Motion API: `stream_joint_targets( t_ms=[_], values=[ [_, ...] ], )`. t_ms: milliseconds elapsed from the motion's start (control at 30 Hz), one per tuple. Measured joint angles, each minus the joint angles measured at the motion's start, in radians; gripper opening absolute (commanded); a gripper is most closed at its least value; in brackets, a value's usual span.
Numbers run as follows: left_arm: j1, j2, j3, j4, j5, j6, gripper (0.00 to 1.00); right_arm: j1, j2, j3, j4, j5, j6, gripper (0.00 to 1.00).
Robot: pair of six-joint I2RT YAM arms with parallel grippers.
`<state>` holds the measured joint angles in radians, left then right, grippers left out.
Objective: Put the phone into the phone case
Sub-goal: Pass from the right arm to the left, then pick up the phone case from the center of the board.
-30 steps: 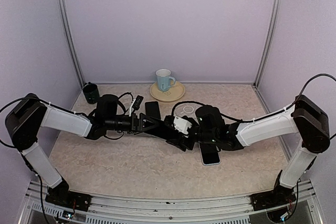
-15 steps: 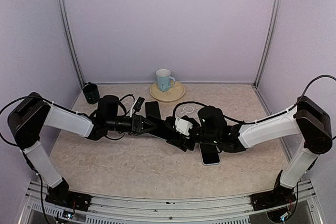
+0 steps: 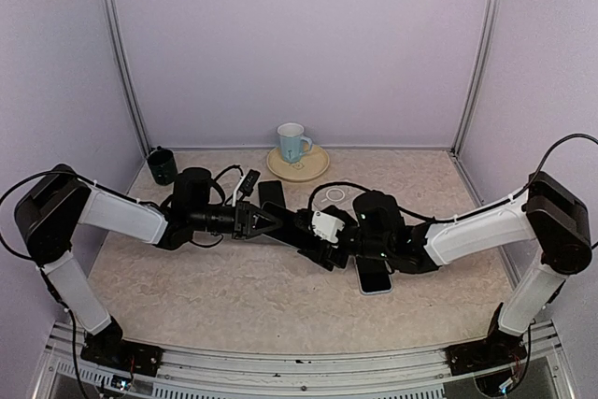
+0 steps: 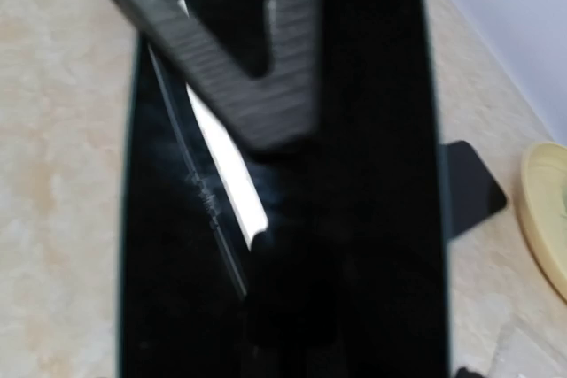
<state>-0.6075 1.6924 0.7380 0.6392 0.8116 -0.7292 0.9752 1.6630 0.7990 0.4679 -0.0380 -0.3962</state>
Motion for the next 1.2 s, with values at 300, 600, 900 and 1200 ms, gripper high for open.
stream_joint_targets(
  t_ms=[300, 600, 900, 1200],
  values=[
    [-0.001, -0.012, -0.035, 0.019, -0.038, 0.032, 0.00, -0.020, -0.101, -0.016, 0.004, 0.042, 0.108, 1.00],
    [-0.001, -0.101, -0.087, 0.032, -0.122, 0.042, 0.00, -0.215, -0.202, -0.010, -0.046, 0.042, 0.326, 1.00],
    [-0.001, -0.159, -0.104, 0.024, -0.222, 0.037, 0.00, -0.394, -0.203, 0.027, -0.219, 0.095, 0.532, 0.93],
    [-0.001, -0.175, -0.152, 0.026, -0.302, -0.010, 0.00, -0.560, -0.122, 0.100, -0.332, 0.089, 0.664, 0.80]
  ],
)
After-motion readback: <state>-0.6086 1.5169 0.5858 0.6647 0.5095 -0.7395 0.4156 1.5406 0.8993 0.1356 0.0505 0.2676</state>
